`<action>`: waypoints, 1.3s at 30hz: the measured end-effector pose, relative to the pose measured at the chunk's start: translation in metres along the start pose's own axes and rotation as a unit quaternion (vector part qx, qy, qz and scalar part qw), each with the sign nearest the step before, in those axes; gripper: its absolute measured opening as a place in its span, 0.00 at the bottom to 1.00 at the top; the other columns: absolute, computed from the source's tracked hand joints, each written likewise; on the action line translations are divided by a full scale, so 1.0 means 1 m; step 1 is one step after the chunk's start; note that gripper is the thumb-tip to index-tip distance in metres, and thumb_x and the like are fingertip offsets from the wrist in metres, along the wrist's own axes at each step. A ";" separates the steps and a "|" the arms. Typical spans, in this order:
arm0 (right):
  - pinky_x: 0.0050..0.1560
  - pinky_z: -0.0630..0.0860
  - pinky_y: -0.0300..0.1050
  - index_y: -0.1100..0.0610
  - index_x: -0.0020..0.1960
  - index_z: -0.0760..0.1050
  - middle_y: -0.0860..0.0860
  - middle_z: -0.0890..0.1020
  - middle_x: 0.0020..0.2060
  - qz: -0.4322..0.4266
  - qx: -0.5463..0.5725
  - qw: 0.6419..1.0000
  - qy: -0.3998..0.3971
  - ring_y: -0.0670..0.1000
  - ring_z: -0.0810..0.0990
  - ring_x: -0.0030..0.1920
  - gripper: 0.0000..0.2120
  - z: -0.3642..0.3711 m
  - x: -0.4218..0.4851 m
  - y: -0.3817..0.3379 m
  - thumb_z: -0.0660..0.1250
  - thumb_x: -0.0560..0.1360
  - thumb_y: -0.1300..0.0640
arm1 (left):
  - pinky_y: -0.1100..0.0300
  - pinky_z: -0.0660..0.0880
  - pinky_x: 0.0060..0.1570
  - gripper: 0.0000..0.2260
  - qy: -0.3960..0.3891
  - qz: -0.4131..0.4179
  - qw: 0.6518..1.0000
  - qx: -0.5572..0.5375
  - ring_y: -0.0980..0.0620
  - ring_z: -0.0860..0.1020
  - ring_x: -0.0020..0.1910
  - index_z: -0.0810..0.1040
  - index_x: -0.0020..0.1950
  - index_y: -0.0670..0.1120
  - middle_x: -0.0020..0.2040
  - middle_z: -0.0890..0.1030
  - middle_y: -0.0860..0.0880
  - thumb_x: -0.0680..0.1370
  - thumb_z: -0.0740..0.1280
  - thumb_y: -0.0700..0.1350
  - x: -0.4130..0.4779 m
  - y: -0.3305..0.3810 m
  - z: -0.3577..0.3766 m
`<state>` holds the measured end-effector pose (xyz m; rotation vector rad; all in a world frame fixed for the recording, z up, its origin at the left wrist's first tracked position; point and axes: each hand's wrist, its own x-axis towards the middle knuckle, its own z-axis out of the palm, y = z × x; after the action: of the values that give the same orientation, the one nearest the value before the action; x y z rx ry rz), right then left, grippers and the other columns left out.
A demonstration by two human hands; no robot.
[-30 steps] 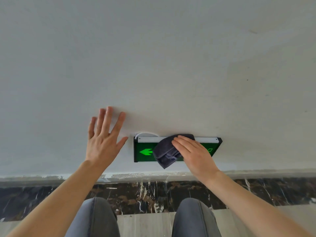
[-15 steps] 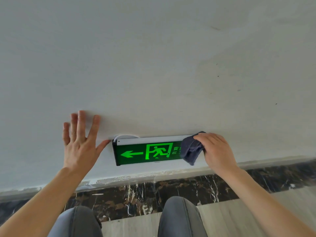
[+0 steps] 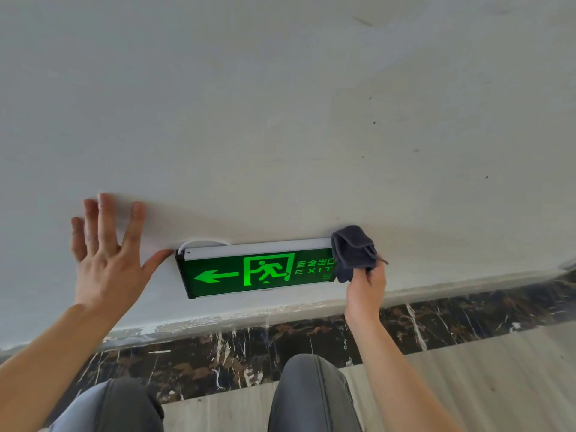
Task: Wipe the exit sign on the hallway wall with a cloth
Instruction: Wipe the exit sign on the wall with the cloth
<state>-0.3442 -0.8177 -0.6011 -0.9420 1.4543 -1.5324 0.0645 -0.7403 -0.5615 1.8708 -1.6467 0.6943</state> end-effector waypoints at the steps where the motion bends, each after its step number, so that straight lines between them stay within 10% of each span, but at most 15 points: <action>1: 0.57 0.75 0.45 0.49 0.65 0.77 0.43 0.84 0.55 0.007 -0.006 1.000 -0.009 0.43 0.81 0.54 0.12 -0.003 0.001 0.005 0.63 0.87 0.63 | 0.44 0.35 0.82 0.49 0.001 -0.003 1.000 0.005 0.38 0.38 0.85 0.51 0.87 0.50 0.86 0.38 0.41 0.75 0.74 0.63 0.000 -0.001 0.002; 8: 0.66 0.73 0.46 0.37 0.66 0.74 0.44 0.80 0.65 0.081 -0.025 0.995 -0.056 0.46 0.78 0.66 0.17 -0.011 0.001 0.034 0.59 0.89 0.59 | 0.47 0.31 0.81 0.54 -0.007 -0.009 1.000 0.016 0.39 0.36 0.85 0.49 0.87 0.49 0.86 0.35 0.42 0.68 0.76 0.60 -0.001 -0.005 0.008; 19: 0.63 0.73 0.52 0.56 0.75 0.72 0.55 0.81 0.67 0.215 -0.172 0.957 -0.095 0.61 0.78 0.69 0.16 -0.022 0.011 0.060 0.59 0.88 0.62 | 0.44 0.33 0.81 0.50 -0.001 0.011 1.000 0.004 0.38 0.36 0.85 0.49 0.87 0.47 0.85 0.34 0.41 0.75 0.74 0.62 0.000 -0.004 0.005; 25: 0.56 0.79 0.53 0.60 0.79 0.69 0.59 0.76 0.73 0.485 0.127 0.864 0.041 0.61 0.75 0.74 0.20 -0.003 -0.013 0.056 0.60 0.87 0.64 | 0.40 0.35 0.82 0.45 -0.010 0.021 1.000 -0.009 0.37 0.36 0.84 0.50 0.87 0.48 0.85 0.34 0.42 0.77 0.62 0.67 0.001 -0.001 0.001; 30: 0.75 0.71 0.55 0.54 0.75 0.69 0.54 0.80 0.69 0.483 0.228 0.845 0.031 0.58 0.79 0.65 0.16 0.035 -0.043 0.038 0.61 0.88 0.60 | 0.41 0.34 0.81 0.45 -0.029 0.018 0.999 -0.009 0.39 0.34 0.84 0.47 0.87 0.49 0.85 0.32 0.43 0.77 0.62 0.67 0.002 -0.001 -0.002; 39: 0.76 0.68 0.52 0.49 0.78 0.68 0.52 0.78 0.71 0.511 0.200 0.836 0.018 0.56 0.78 0.65 0.20 0.112 -0.114 0.041 0.63 0.87 0.59 | 0.47 0.28 0.80 0.52 -0.051 0.019 0.999 0.002 0.44 0.27 0.82 0.40 0.86 0.51 0.82 0.28 0.46 0.75 0.74 0.58 0.005 0.001 -0.007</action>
<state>-0.1944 -0.7584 -0.6345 0.1641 1.2362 -0.9386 0.0637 -0.7392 -0.5532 1.9101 -1.7490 0.6272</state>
